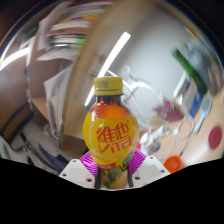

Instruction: Pour water

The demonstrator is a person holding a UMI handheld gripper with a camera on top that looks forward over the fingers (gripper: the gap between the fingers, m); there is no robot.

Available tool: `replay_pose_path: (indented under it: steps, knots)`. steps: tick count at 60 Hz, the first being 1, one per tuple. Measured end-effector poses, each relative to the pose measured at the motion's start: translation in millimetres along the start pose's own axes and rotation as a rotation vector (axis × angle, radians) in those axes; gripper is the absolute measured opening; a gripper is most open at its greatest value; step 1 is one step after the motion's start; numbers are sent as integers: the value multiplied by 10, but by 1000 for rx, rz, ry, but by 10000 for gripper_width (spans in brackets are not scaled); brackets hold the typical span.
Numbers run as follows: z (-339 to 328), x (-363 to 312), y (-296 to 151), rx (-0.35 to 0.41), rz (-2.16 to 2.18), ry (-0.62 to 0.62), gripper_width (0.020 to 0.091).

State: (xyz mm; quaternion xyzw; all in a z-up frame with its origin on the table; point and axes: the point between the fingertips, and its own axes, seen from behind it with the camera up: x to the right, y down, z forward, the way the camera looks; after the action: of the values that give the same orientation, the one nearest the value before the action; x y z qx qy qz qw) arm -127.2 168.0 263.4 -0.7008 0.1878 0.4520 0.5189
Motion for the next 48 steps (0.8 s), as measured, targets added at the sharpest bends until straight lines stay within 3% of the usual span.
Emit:
replay_pose_path:
  steps: [5,13,15,18,35,36,38,48]
  knots:
    - [-323,306,-722,141,-431,101,380]
    - [-643,1132,-1393,242,-821,344,428]
    - [-687,1435,-1441,239,-837,381,426]
    - [-693,1800,-1324,177,-804,455,440]
    - [-620,3033,-696,-9,-817,556,470]
    - [-623,3092,-654,-18,-809,562,497]
    - [-595,3038,-682,28,-811,532,483]
    - [-586,3070,-643,5,-821,535,499]
